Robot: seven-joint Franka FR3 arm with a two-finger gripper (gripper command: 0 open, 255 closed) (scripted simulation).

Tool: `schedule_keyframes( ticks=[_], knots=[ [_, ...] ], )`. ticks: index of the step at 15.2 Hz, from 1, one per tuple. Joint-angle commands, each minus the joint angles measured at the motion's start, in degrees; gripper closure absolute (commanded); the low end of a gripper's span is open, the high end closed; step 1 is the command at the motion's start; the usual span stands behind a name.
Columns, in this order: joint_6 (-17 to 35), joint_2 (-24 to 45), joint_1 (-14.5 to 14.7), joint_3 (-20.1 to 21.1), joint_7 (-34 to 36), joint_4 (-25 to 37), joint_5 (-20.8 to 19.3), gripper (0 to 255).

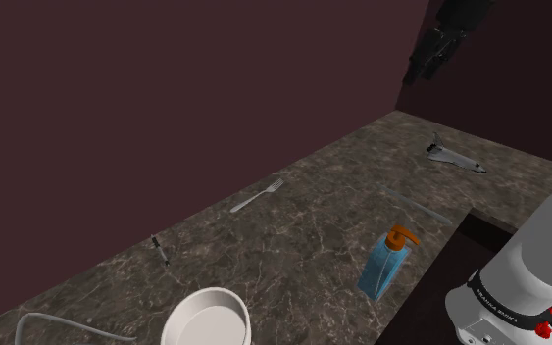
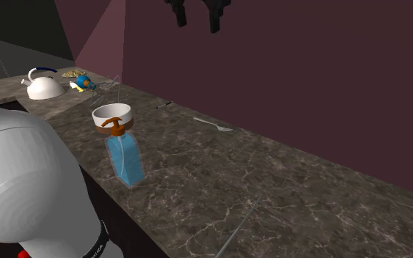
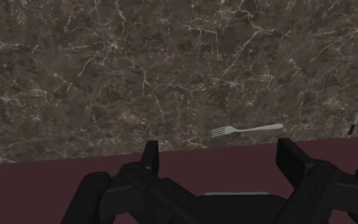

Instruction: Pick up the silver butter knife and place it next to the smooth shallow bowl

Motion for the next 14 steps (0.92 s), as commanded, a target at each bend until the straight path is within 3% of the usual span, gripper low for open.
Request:
schedule_keyframes(
  ticks=[1,14],
  knots=[
    [0.0,0.0,0.0,0.0,0.0,0.0,0.0,0],
    [15.6,-4.6,-4.4,-6.4,-7.9,-23.6,-6.9,0]
  ],
)
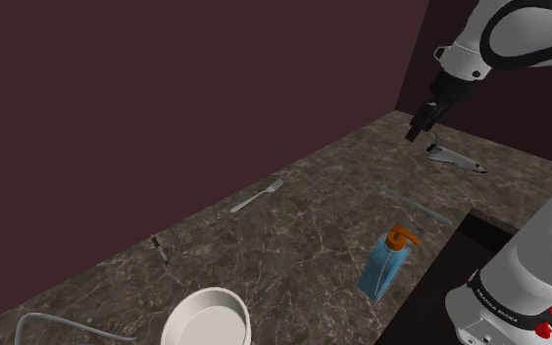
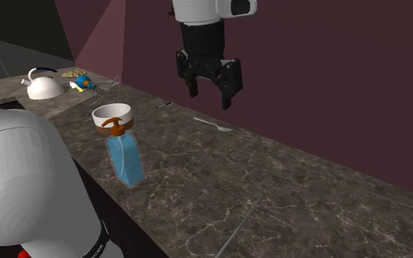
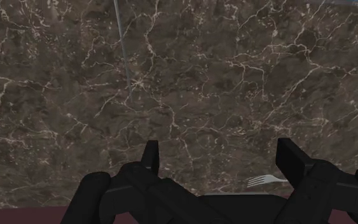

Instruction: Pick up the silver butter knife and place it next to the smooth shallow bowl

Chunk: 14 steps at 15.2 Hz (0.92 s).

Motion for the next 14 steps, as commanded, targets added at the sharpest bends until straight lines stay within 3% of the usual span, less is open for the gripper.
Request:
schedule_keyframes(
  ticks=[1,8,14],
  knots=[
    [3.1,0.3,-1.1,-1.7,-1.7,-3.3,-1.6,0],
    [14.3,3.9,-5.3,-6.8,-6.6,-12.4,-7.1,0],
    [26.8,12.4,-9.4,-12.1,-11.0,-17.6,-12.5,0]
  ],
)
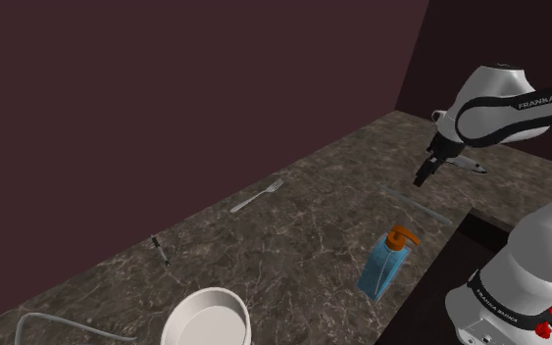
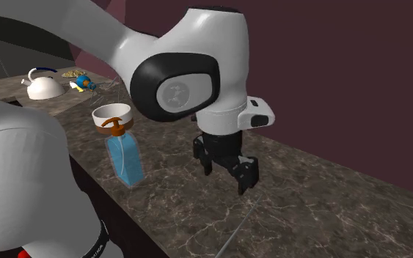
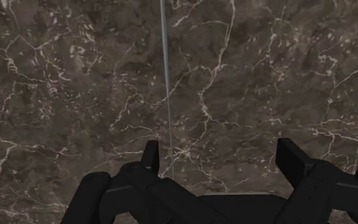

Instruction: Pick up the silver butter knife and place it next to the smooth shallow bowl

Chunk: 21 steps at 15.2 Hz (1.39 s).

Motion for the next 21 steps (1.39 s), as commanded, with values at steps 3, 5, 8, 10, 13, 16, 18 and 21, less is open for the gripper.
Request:
schedule_keyframes(
  ticks=[3,5,8,10,13,16,18,21],
  knots=[
    [10.0,8.5,-2.6,-3.9,-3.2,-2.1,-3.6,0],
    [15.4,13.7,-3.4,-5.9,-4.7,-2.5,-5.0,0],
    [20.6,19.1,-3.4,-7.7,-6.1,-2.5,-5.5,0],
    [23.5,22.0,-2.6,-8.4,-6.4,-2.5,-4.9,0],
    [27.9,26.5,-0.7,-9.8,-7.5,-2.4,-3.3,0],
    [30.2,29.0,0.7,-10.8,-8.4,-2.2,-1.8,0],
    [30.2,29.0,0.7,-10.8,-8.4,-2.2,-1.8,0],
    [30.2,29.0,0.7,-10.8,-8.4,-2.2,-1.8,0]
  ],
)
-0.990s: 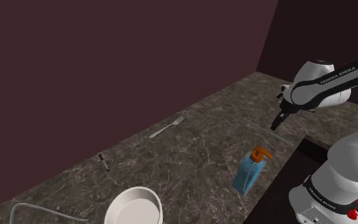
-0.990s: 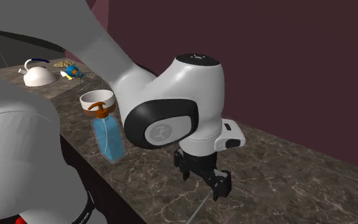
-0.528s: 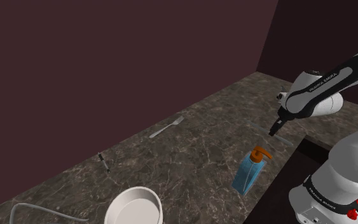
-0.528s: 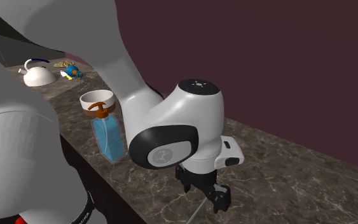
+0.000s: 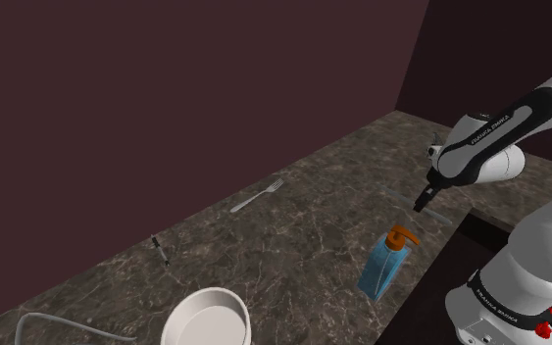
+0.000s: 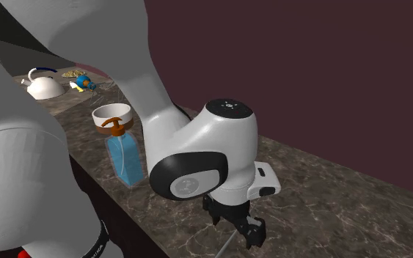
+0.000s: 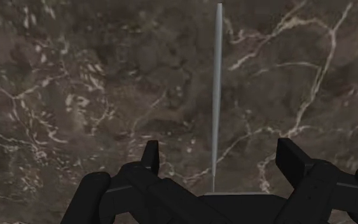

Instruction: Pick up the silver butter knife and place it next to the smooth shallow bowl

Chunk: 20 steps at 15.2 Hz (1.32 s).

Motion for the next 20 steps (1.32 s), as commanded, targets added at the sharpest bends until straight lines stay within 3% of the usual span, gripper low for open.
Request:
schedule_keyframes(
  ticks=[1,2,11,20],
  knots=[
    [0.0,0.0,0.0,0.0,0.0,0.0,0.0,0],
    [0.0,0.0,0.0,0.0,0.0,0.0,0.0,255],
    [0.0,0.0,0.0,0.0,0.0,0.0,0.0,255],
    [-12.9,-12.4,-4.2,3.7,2.6,0.6,-3.6,255]
  ],
)
